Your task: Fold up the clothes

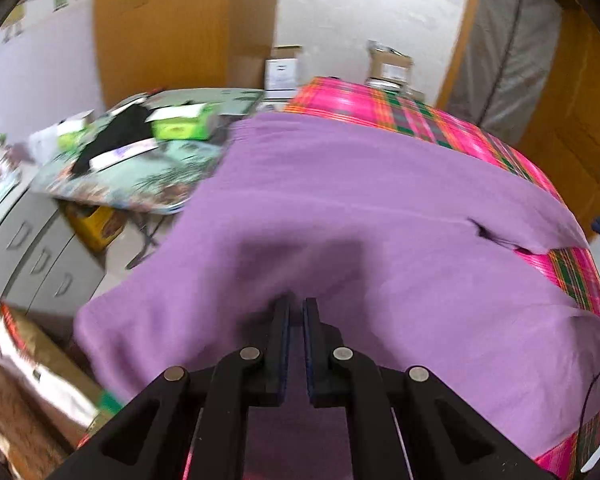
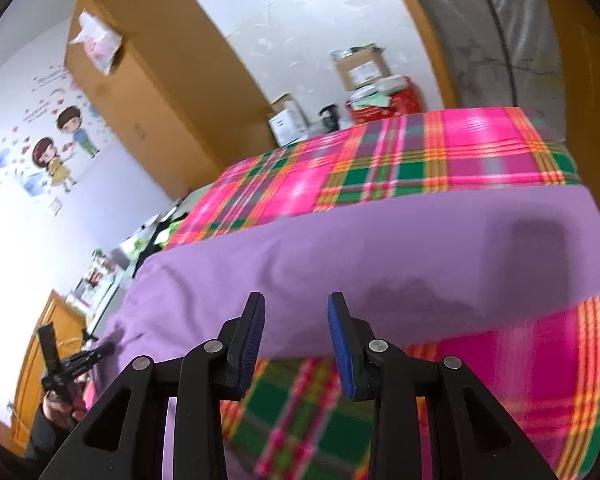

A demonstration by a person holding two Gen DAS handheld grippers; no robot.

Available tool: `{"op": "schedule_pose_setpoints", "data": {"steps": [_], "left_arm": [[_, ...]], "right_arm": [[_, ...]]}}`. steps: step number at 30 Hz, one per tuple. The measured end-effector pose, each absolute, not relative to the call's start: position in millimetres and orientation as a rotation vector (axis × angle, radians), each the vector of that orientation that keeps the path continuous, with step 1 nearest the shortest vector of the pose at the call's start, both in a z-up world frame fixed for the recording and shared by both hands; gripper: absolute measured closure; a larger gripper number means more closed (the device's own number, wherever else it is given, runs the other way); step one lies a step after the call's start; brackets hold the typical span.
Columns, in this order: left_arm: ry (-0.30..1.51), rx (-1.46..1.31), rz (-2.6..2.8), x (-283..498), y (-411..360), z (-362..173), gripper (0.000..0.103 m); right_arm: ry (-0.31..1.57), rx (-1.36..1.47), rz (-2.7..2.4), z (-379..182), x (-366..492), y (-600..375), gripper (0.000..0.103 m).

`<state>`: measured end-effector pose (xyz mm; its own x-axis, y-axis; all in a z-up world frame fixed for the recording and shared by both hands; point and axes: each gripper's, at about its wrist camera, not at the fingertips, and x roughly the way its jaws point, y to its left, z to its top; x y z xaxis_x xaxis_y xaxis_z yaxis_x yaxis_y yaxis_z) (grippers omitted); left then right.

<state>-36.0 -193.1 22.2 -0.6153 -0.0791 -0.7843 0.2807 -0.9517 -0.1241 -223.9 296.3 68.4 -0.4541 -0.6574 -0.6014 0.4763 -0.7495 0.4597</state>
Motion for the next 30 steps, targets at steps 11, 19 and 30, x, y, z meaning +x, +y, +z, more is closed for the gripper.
{"op": "schedule_pose_setpoints", "data": {"steps": [11, 19, 30], "left_arm": [[0.54, 1.099, -2.507, 40, -255, 28, 0.09], [0.678, 1.107, -2.513, 28, -266, 12, 0.086], [0.663, 1.112, -2.486, 12, -262, 10, 0.083]], "right_arm": [[-0.134, 1.053, -2.061, 53, -101, 243, 0.067], [0.202, 0.988, -1.906, 28, -11, 177, 0.062], [0.62, 0.823, -1.792, 7, 53, 126, 0.062]]}}
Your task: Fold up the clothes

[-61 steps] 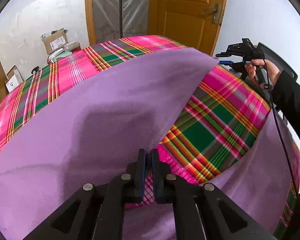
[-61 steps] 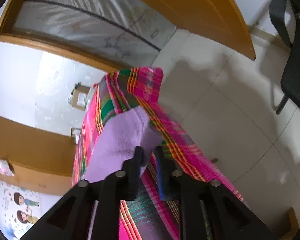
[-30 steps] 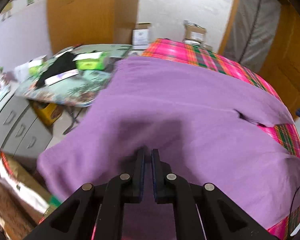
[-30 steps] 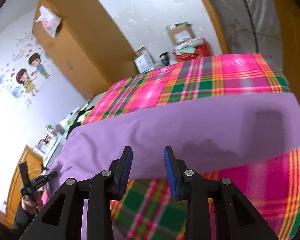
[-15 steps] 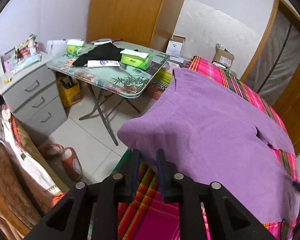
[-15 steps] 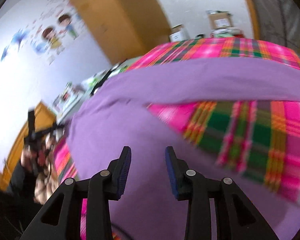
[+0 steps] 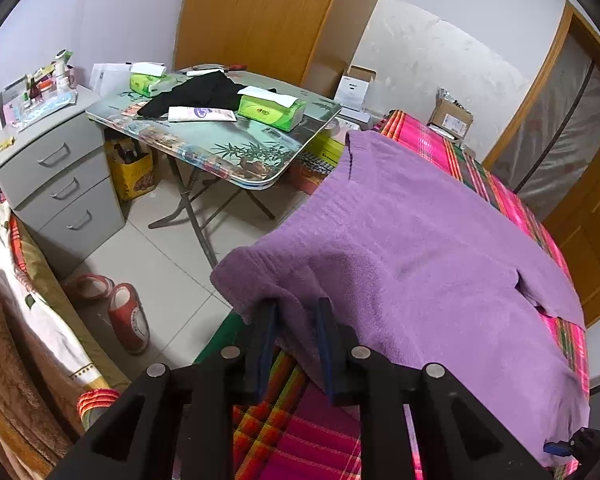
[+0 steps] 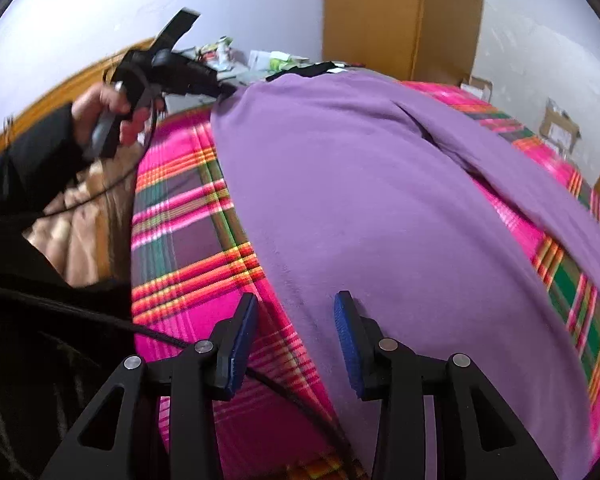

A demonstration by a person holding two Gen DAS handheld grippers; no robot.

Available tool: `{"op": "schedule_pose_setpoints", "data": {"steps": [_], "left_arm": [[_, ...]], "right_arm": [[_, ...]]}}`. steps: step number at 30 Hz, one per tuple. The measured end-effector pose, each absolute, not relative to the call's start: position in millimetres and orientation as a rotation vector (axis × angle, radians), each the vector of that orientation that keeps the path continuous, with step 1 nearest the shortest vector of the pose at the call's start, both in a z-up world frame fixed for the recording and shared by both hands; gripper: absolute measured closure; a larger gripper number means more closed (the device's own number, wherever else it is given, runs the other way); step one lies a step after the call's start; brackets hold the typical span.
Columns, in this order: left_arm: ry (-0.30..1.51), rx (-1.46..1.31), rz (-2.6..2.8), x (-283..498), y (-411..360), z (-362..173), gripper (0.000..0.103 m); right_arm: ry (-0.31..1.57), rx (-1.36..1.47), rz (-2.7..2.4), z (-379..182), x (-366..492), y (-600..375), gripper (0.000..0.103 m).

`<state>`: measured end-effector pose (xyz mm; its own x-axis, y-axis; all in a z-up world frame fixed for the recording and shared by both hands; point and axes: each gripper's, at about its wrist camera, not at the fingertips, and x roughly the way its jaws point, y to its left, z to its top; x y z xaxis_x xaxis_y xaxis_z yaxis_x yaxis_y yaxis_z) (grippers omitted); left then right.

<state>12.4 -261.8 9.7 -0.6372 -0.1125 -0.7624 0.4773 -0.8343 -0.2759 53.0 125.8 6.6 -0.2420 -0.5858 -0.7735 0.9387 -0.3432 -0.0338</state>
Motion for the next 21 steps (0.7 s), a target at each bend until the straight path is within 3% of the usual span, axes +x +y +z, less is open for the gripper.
{"op": "schedule_pose_setpoints", "data": {"steps": [1, 4, 5, 8, 15, 21], "left_arm": [[0.654, 1.111, -2.485, 13, -261, 10, 0.084], [0.626, 1.109, -2.481, 13, -260, 12, 0.099], [0.617, 1.108, -2.48, 13, -260, 13, 0.099], [0.627, 1.052, -2.5, 26, -262, 26, 0.1], [0.622, 0.973, -2.564, 59, -259, 51, 0.1], [0.633, 1.057, -2.504, 50, -266, 23, 0.1]], "right_arm": [[0.627, 0.823, -1.795, 7, 53, 126, 0.064], [0.659, 0.818, -1.837, 7, 52, 124, 0.093], [0.661, 0.822, -1.84, 7, 52, 123, 0.096], [0.657, 0.829, -1.836, 10, 56, 124, 0.101], [0.557, 0.818, -1.773, 36, 66, 141, 0.101], [0.546, 0.868, -1.705, 26, 65, 142, 0.101]]}}
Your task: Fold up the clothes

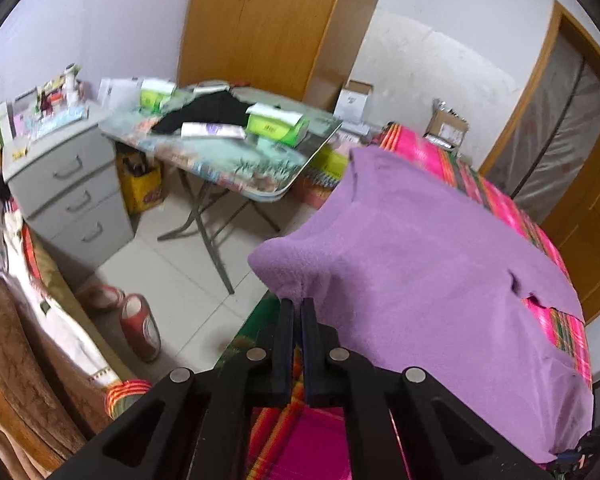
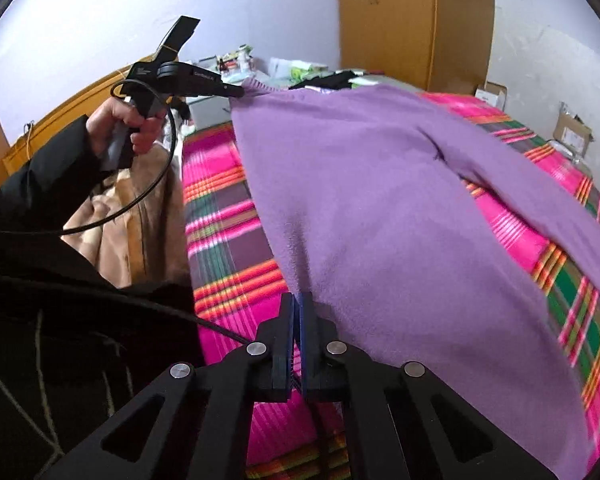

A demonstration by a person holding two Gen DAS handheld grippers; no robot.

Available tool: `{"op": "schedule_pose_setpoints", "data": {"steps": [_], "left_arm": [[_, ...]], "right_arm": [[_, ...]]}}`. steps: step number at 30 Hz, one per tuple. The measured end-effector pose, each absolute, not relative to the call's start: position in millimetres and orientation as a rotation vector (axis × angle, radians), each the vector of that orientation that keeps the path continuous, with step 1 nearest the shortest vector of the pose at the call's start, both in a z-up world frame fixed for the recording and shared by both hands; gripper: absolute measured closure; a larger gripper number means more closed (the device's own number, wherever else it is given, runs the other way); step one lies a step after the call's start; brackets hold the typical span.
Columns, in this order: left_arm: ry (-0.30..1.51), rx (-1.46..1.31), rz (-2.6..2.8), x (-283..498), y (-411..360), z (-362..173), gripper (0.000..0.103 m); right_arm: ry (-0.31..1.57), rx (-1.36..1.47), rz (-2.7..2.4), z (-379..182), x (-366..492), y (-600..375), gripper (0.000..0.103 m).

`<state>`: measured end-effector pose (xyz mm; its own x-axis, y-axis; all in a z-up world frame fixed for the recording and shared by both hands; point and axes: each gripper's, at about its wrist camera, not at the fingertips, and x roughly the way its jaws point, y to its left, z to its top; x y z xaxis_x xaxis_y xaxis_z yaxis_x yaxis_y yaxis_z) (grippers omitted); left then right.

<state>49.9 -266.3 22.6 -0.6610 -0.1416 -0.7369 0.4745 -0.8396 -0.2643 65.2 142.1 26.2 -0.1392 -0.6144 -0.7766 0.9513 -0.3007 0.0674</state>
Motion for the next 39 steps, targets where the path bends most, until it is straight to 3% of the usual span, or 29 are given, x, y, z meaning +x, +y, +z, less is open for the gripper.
{"op": "schedule_pose_setpoints", "data": {"steps": [9, 12, 13, 14, 20, 24, 28, 31, 34, 39], "left_arm": [[0.658, 1.088, -2.511, 58, -269, 17, 0.099], [0.637, 1.062, -2.515, 69, -270, 26, 0.099], [0.635, 1.046, -2.514, 72, -270, 30, 0.099], [0.632, 1.029, -2.512, 76, -270, 34, 0.099], [0.582, 1.02, -2.598, 73, -240, 54, 0.099], [0.472, 1.133, -2.803, 45, -167, 58, 0.099], [0.361, 1.283, -2.984, 21, -93, 52, 0.099], [0.283, 1.4, -3.093, 8, -40, 45, 0.099], [0.209, 1.497, -3.165, 4, 4, 38, 0.097], [0.039, 1.632, -3.225, 7, 60, 24, 0.097]], "right_arm": [[0.531, 0.915, -1.694, 21, 63, 144, 0.097], [0.441, 0.876, -1.76, 38, 53, 161, 0.09], [0.41, 0.871, -1.806, 42, 46, 171, 0.079], [0.379, 0.871, -1.862, 46, 38, 184, 0.075], [0.157, 1.021, -2.237, 44, -14, 278, 0.075], [-0.047, 1.123, -2.458, 37, -19, 351, 0.075], [-0.386, 1.19, -2.635, 30, 8, 439, 0.074], [-0.654, 1.212, -2.71, 23, 34, 496, 0.062], [-0.955, 1.212, -2.668, 7, 58, 538, 0.058], [-1.262, 1.198, -2.504, -21, 69, 565, 0.058]]}}
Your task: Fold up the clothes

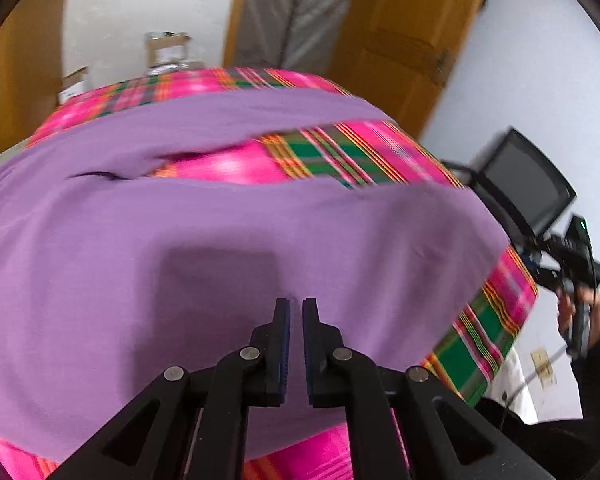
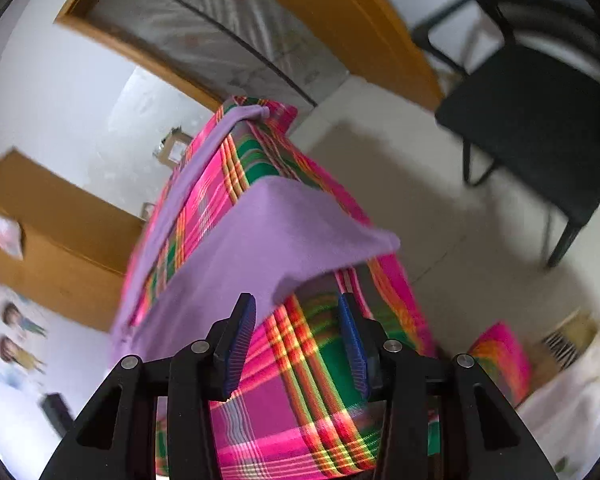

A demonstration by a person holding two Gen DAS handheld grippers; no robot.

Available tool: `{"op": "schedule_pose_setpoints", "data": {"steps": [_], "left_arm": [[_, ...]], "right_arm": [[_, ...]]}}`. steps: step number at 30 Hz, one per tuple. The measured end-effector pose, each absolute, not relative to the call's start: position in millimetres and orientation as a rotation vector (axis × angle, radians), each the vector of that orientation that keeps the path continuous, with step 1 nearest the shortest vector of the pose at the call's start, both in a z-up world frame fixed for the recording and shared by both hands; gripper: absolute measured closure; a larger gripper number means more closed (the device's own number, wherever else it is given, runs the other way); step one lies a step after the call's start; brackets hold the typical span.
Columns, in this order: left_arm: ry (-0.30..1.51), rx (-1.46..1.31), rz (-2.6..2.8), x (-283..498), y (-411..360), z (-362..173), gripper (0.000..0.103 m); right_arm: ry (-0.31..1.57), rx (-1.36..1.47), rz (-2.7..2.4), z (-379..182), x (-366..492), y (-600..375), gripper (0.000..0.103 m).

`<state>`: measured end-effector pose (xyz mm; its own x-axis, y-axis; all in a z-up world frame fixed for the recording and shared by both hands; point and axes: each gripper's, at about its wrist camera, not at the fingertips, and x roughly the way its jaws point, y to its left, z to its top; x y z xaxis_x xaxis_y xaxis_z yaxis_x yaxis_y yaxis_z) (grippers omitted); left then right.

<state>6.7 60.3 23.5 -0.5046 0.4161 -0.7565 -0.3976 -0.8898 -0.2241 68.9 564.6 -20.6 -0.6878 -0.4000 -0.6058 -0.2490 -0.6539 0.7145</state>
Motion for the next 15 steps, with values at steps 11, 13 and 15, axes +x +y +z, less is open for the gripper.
{"op": "schedule_pose_setpoints", "data": {"steps": [11, 13, 15], "left_arm": [[0.026, -1.244, 2.365, 5, 76, 13, 0.097], [0.036, -1.242, 2.366, 6, 77, 14, 0.097], [0.04, -1.242, 2.364, 6, 79, 14, 0.097]], "right_arm": [[-1.653, 1.028, -2.312, -58, 34, 582, 0.075], [-1.662, 0.985, -2.327, -56, 34, 583, 0.087], [-1.602, 0.965, -2.396, -46, 37, 580, 0.095]]}}
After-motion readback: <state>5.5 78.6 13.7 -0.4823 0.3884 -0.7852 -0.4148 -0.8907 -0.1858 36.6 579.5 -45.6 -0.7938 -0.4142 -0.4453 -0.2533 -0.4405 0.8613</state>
